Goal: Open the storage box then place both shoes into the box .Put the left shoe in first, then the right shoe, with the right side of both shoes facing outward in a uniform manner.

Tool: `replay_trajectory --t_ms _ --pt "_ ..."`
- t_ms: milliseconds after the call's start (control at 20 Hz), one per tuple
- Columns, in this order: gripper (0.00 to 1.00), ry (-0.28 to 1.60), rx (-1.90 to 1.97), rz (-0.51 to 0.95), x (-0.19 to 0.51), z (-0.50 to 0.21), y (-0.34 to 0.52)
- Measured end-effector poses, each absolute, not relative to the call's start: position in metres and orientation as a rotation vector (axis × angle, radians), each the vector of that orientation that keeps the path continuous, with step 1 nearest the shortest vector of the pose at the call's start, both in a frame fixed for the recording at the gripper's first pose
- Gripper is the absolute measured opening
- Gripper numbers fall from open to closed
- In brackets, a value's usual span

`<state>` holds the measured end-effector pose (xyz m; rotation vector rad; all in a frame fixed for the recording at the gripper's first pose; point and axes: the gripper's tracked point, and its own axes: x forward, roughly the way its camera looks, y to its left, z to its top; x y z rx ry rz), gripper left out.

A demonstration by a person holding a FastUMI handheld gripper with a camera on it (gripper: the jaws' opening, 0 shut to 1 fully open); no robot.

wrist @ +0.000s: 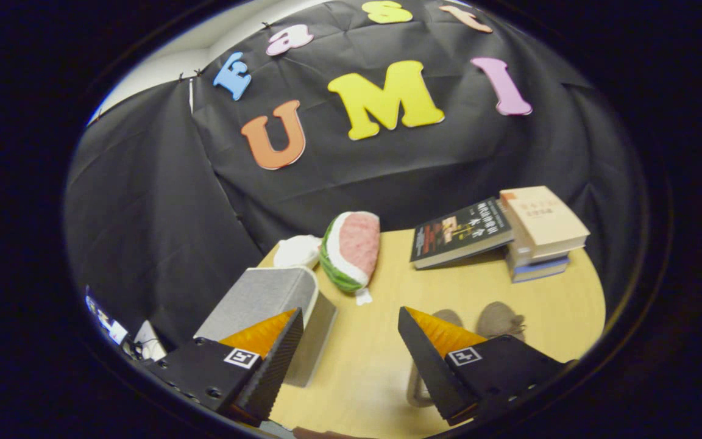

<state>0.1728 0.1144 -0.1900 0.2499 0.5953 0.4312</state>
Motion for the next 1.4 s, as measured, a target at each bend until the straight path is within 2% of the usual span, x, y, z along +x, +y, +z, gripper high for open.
replay_trajectory --t_ms 200,450,850,950,1400 --pt "0.96 0.729 0.358 0.625 0.185 -0.223 0.18" --pt "0.95 0.916 0.539 0.706 0.213 -0.275 0.219" --pt "0.93 1.106 0.876 0.855 0.206 -0.299 0.234" --pt "0.71 1.119 0.922 0.868 0.206 -0.294 0.24" --pt "0.14 1.084 0.798 0.851 0.199 -0.275 0.225"
